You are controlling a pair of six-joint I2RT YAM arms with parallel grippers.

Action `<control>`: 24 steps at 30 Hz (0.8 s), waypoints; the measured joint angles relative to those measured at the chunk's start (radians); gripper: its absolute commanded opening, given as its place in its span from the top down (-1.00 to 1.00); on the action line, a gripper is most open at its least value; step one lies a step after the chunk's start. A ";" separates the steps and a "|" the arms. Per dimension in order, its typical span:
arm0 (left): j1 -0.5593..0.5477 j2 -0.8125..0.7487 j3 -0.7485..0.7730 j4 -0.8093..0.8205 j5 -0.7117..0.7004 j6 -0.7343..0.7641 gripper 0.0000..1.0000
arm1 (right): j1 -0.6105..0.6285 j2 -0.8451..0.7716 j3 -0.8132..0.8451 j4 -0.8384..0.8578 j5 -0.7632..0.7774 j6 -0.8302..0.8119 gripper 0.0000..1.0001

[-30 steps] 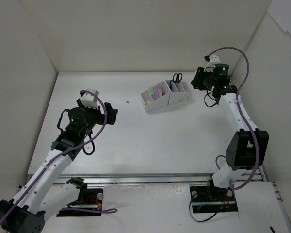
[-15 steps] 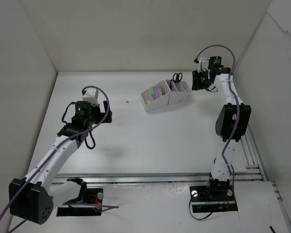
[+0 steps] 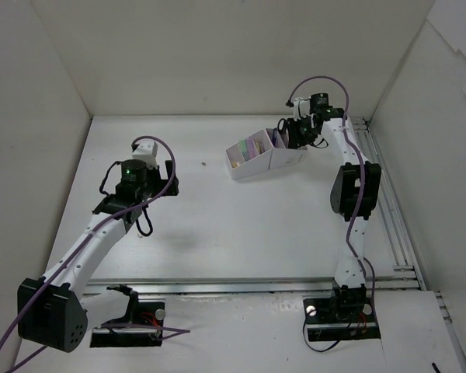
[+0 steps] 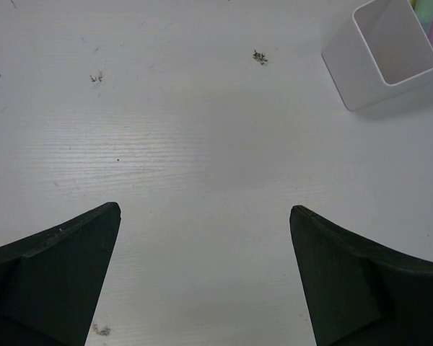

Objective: Sort the stationery into containers
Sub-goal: Place the stapler in the storage box.

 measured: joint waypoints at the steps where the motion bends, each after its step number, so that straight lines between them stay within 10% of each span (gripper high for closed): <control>1: 0.002 0.000 0.001 -0.001 0.000 0.000 -0.99 | 0.000 0.000 0.000 0.000 0.003 0.004 0.24; 8: 0.008 0.000 0.008 -0.002 0.000 0.000 -0.99 | -0.003 0.000 0.011 -0.010 0.031 0.023 0.98; 24: 0.008 0.009 0.010 -0.002 0.022 -0.001 -0.99 | -0.003 -0.010 0.018 0.024 0.042 0.066 1.00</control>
